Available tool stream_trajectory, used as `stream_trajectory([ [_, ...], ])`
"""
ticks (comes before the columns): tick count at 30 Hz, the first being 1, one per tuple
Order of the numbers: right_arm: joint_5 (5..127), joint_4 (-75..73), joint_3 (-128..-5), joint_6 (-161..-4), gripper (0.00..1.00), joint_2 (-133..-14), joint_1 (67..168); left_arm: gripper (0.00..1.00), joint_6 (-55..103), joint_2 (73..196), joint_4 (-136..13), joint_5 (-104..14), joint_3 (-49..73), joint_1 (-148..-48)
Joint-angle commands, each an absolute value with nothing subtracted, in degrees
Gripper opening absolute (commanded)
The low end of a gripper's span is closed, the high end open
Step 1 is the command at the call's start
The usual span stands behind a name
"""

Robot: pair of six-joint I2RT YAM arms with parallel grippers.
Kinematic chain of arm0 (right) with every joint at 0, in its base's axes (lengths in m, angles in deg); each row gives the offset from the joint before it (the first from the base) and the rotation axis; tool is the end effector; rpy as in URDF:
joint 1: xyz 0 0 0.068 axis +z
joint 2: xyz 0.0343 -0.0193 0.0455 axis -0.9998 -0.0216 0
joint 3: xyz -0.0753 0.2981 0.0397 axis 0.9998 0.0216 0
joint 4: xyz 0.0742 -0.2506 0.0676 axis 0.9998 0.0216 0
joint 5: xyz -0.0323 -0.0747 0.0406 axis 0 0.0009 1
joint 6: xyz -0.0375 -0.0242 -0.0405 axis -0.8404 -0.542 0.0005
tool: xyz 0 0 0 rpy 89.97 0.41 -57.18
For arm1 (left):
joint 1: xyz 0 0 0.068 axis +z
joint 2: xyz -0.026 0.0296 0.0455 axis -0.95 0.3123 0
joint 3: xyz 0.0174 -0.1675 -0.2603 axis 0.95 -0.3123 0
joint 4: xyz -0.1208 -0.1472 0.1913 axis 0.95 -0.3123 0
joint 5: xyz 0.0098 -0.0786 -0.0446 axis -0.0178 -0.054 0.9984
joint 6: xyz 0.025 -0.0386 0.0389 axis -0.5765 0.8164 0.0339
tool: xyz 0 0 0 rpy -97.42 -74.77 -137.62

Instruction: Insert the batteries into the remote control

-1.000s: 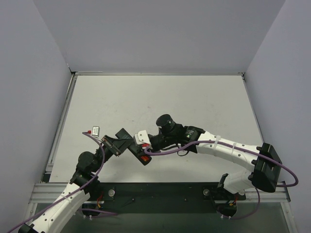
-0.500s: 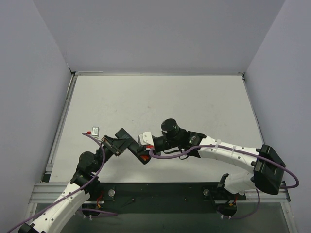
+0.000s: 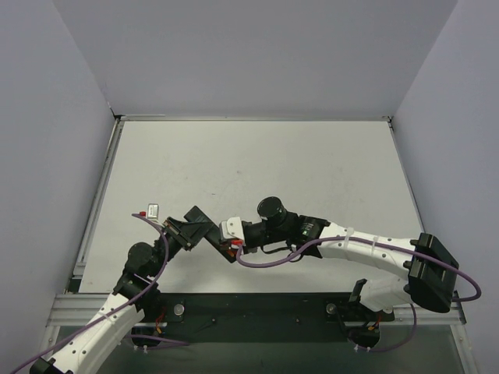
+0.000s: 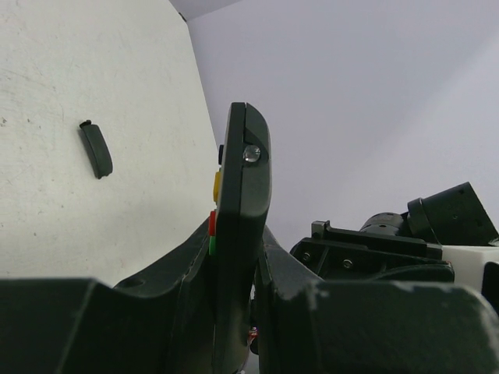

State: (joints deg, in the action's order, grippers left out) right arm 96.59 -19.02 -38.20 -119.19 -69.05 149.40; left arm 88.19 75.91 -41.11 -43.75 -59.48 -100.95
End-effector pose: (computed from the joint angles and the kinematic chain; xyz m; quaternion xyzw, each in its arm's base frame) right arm 0.1271 0.2818 0.3140 -0.6653 0.3710 0.4038 0.5067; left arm 0.0908 -0.0591 0.2016 -0.2039 0.6328 -0.6243 0.4101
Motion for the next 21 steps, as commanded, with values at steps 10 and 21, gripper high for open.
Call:
stream_trajectory([
  [10,94.7,-3.4,-34.8,-117.8,0.21,-70.4,151.4,0.00,89.9,73.2,-29.0,-44.5,-52.6,-100.8],
  [21,96.4,-6.6,-35.8,-114.7,0.32,-72.4,152.7,0.00,86.4,75.6,-29.0,-40.1,-52.3,-100.8],
])
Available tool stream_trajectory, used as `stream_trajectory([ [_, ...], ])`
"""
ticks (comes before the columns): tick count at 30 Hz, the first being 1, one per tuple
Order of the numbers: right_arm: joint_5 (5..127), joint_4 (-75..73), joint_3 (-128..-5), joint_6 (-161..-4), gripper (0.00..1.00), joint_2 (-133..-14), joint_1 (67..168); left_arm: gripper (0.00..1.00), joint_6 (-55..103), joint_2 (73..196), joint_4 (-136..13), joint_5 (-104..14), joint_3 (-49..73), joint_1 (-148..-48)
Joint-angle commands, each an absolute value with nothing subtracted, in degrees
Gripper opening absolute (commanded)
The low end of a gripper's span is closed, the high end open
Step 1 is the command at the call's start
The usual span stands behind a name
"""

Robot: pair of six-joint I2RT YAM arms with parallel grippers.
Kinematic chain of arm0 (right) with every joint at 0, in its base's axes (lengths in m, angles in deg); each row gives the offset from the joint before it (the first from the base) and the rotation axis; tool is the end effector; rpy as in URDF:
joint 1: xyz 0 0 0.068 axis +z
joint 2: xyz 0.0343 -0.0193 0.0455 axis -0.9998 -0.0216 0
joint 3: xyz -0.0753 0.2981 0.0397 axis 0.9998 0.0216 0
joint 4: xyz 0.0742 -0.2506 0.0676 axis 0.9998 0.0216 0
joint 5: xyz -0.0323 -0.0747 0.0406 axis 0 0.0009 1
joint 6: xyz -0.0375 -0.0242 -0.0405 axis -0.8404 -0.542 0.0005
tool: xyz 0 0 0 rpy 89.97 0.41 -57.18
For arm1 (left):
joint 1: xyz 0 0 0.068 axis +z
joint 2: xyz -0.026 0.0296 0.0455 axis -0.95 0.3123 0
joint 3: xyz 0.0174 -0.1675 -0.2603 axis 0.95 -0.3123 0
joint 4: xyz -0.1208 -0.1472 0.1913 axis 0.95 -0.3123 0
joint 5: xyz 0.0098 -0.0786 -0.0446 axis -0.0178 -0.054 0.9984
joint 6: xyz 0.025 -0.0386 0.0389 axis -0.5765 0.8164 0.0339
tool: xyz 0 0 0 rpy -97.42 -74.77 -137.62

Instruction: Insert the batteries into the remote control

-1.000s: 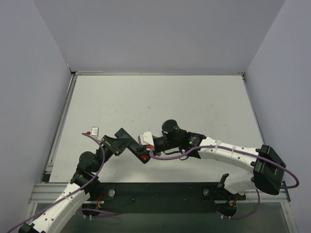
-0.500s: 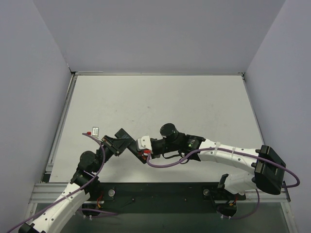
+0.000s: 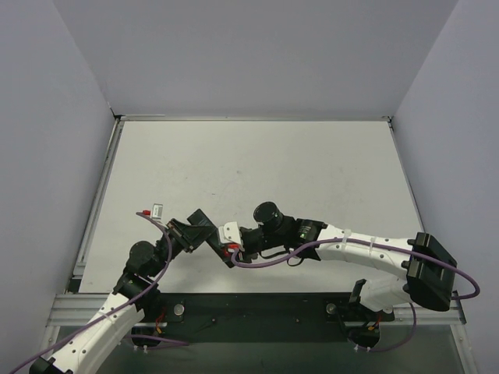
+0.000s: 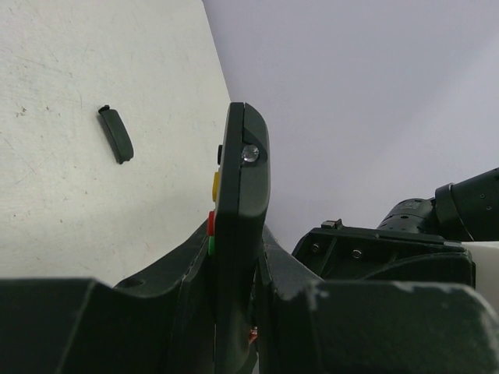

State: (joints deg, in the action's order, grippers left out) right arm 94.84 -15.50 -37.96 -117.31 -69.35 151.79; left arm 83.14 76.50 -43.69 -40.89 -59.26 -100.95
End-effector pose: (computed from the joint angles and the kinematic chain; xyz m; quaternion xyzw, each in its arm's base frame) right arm 0.1161 0.2862 0.3043 -0.6719 0.3980 0.4111 0.4703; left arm 0.0905 -0.0615 0.1968 -0.1664 0.6633 -0.6030 0.4107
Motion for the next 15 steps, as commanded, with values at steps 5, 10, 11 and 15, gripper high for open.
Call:
stream_trajectory([
  [5,95.0,-7.2,-36.6,-114.8,0.33,-73.5,154.9,0.00,86.3,76.0,-28.9,-39.8,-51.9,-100.8],
  [10,93.5,-8.1,-37.3,-114.5,0.33,-73.6,155.6,0.00,85.9,76.8,-28.7,-39.1,-52.2,-100.8],
  [11,92.4,-8.9,-37.2,-114.2,0.33,-73.5,155.6,0.00,85.9,76.8,-28.6,-38.6,-52.3,-100.8],
  [15,91.3,-11.1,-37.4,-112.9,0.34,-72.5,154.8,0.00,85.7,76.6,-28.7,-37.7,-53.1,-100.8],
])
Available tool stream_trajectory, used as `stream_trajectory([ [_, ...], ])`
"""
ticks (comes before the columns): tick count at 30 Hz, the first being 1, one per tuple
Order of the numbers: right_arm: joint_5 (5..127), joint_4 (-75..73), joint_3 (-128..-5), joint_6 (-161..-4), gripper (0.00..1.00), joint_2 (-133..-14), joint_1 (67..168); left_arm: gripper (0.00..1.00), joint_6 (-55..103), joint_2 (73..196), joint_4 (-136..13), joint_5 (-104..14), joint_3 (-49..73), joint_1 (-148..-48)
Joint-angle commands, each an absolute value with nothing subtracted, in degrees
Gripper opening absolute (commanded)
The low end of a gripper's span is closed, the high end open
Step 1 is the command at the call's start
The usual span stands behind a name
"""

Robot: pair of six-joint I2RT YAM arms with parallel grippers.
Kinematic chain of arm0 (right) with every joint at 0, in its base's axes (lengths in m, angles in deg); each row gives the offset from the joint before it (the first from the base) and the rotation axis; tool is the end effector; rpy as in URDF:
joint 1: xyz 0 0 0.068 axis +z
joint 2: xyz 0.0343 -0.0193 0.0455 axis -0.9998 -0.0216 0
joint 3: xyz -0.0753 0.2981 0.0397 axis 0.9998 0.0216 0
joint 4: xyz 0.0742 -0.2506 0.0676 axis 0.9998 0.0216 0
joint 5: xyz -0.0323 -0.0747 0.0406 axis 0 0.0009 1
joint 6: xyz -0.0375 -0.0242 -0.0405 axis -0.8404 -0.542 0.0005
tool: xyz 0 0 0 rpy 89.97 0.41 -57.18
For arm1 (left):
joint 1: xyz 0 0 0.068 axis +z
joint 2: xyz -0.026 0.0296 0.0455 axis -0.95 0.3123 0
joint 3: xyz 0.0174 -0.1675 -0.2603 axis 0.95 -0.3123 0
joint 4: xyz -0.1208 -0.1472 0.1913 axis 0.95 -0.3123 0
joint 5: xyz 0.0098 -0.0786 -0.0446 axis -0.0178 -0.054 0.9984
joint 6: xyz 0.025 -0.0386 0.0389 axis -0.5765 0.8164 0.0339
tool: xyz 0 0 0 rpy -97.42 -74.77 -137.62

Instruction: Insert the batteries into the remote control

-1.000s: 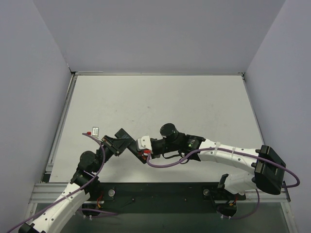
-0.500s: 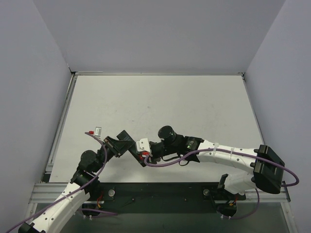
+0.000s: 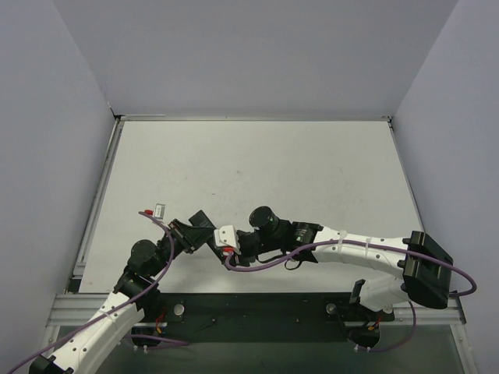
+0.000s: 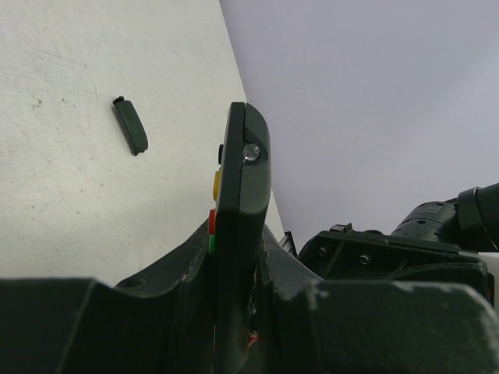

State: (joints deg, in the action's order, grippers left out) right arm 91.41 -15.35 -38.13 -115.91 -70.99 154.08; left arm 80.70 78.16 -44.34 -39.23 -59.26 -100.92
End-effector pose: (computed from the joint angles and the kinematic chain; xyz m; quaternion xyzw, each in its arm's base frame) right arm 0.1095 0.2961 0.2963 -0.6716 0.4180 0.4050 0.4585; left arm 0.0918 -0.0636 0.1928 -0.1485 0.6821 -0.5904 0.4050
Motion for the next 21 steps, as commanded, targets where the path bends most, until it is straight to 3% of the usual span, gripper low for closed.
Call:
stream_trajectory([
  [1,91.3,-11.8,-37.6,-112.5,0.36,-72.2,154.2,0.00,85.6,76.6,-28.7,-37.5,-53.4,-100.8],
  [21,95.2,-16.1,-43.1,-104.9,0.52,-68.4,151.4,0.00,84.6,76.7,-28.4,-36.8,-56.1,-100.8],
])
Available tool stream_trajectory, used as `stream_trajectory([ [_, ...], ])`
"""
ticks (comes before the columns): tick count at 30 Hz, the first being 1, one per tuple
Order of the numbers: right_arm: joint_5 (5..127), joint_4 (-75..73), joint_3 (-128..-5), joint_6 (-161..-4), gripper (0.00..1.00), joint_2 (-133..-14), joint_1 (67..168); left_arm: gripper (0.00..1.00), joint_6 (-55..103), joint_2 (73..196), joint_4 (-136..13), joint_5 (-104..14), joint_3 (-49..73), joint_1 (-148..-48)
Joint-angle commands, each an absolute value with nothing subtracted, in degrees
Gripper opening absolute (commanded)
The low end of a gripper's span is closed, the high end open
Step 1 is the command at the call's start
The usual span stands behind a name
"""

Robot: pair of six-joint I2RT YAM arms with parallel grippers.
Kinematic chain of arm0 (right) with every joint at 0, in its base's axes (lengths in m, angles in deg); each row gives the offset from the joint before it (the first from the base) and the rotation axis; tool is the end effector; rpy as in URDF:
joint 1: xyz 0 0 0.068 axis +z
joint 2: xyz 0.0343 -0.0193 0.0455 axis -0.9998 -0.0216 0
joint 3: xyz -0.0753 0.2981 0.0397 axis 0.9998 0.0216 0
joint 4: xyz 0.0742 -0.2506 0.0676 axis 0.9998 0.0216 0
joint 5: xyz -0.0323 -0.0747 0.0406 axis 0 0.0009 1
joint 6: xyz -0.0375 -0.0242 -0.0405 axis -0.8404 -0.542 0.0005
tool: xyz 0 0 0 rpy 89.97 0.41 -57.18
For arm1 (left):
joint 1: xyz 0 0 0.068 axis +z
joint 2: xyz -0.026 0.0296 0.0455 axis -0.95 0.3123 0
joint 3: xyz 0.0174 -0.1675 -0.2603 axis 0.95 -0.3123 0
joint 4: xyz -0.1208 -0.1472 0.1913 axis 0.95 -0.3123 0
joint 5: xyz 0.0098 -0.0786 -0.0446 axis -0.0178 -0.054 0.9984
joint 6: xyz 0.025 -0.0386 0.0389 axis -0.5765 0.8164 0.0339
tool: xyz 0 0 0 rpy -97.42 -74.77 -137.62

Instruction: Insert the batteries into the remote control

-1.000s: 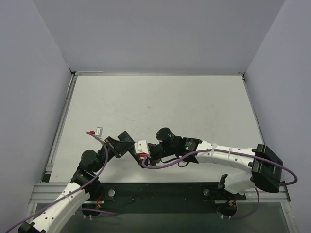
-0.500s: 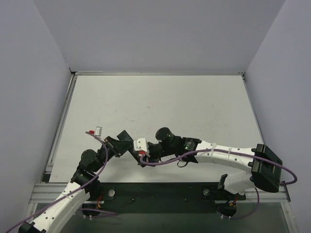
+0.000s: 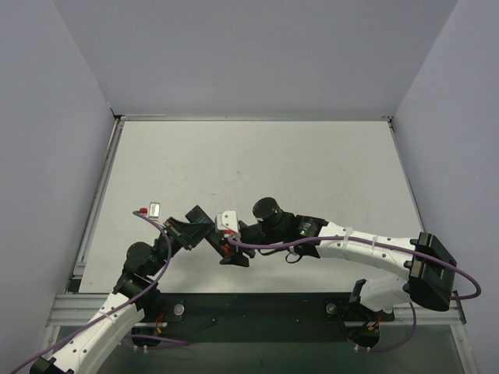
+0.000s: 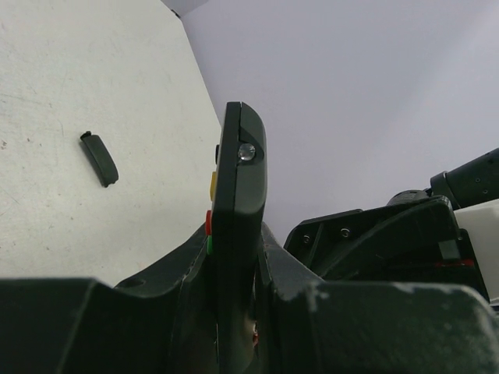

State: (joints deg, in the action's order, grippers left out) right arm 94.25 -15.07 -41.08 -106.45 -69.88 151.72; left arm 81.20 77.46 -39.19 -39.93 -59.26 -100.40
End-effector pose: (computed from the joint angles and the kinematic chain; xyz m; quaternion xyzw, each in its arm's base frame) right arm 0.1200 0.2922 0.3202 -0.6260 0.4517 0.4526 0.4464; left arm 0.0911 -0.0614 0.2045 -0.1423 0.6462 -0.6109 0.4346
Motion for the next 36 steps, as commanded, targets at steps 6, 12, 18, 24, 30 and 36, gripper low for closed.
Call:
stream_trajectory([
  [6,93.8,-18.2,-45.0,-99.0,0.74,-66.4,151.4,0.00,84.1,76.7,-28.8,-37.1,-56.6,-100.8],
  [12,93.7,-18.4,-45.9,-96.0,0.76,-65.0,151.4,0.00,84.0,77.0,-28.5,-37.3,-56.9,-100.9],
  [18,84.8,-20.0,-45.7,-87.0,1.00,-61.7,151.1,0.00,83.9,77.0,-28.7,-38.0,-57.1,-100.8],
  [24,74.9,-15.6,-45.9,-75.2,1.00,-57.5,150.7,0.00,82.9,76.9,-29.1,-39.4,-57.3,-100.8],
  [30,71.3,-9.4,-46.9,-65.0,1.00,-58.4,149.2,0.00,82.7,78.0,-27.1,-39.8,-57.6,-100.8],
  [36,70.4,-5.1,-47.2,-59.6,1.00,-60.8,148.1,0.00,82.3,78.4,-26.9,-39.4,-56.7,-100.8],
])
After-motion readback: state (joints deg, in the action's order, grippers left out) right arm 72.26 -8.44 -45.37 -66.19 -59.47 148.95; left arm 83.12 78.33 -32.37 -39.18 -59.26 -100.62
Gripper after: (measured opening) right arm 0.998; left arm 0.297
